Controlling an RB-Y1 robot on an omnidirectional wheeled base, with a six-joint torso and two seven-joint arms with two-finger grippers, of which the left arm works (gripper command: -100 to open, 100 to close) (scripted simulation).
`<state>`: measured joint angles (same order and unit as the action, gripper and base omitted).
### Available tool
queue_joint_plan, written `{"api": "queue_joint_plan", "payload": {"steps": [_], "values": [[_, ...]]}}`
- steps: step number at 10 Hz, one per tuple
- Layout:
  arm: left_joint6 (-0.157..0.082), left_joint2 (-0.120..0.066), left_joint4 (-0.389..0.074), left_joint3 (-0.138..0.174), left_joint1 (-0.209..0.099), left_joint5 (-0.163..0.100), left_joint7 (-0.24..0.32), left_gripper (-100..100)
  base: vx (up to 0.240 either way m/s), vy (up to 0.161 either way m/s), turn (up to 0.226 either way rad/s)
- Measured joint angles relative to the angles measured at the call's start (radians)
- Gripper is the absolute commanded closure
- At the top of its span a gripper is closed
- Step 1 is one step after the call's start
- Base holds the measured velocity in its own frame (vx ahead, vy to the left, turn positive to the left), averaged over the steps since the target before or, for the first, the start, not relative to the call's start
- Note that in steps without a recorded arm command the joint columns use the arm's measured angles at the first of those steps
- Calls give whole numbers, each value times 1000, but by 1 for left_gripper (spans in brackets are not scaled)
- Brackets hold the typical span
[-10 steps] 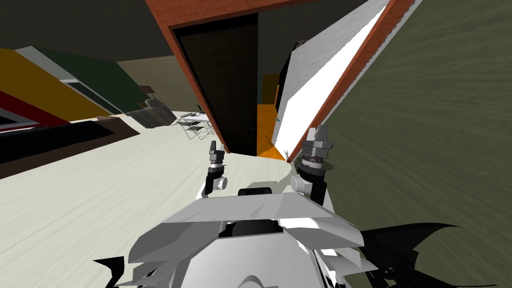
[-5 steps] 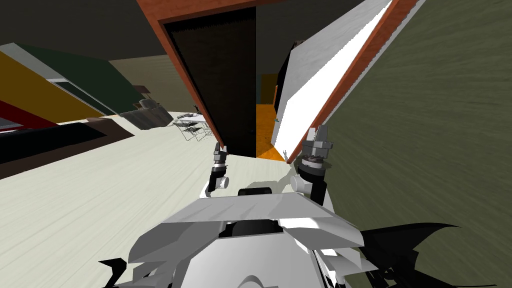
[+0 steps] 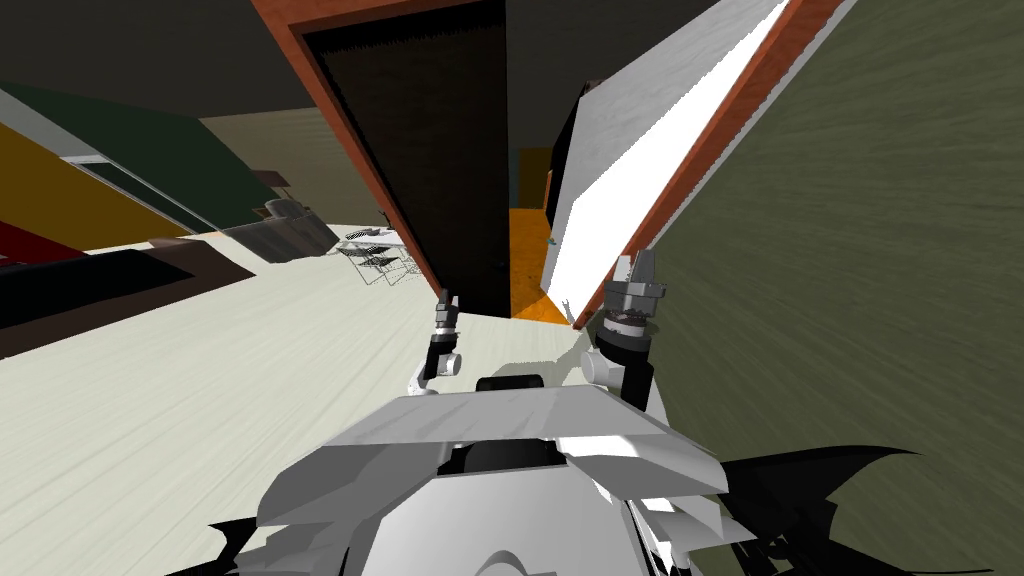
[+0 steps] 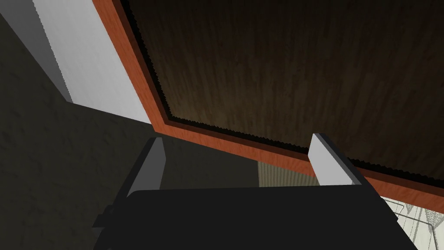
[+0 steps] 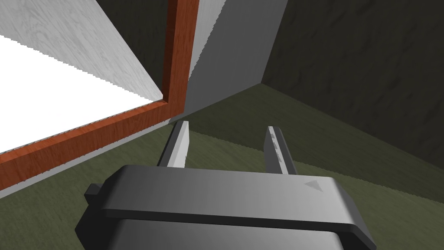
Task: Push the door open
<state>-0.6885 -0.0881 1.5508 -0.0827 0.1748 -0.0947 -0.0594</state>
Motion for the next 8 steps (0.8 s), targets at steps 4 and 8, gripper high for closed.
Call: {"api": "queue_joint_plan", "payload": {"steps": [4, 8], "values": [[-14, -1, -106, -2, -34, -5, -4, -100, 99, 11, -40], [-23, 2, -199, -1, -73, -9, -8, -100, 75, -9, -29]]}}
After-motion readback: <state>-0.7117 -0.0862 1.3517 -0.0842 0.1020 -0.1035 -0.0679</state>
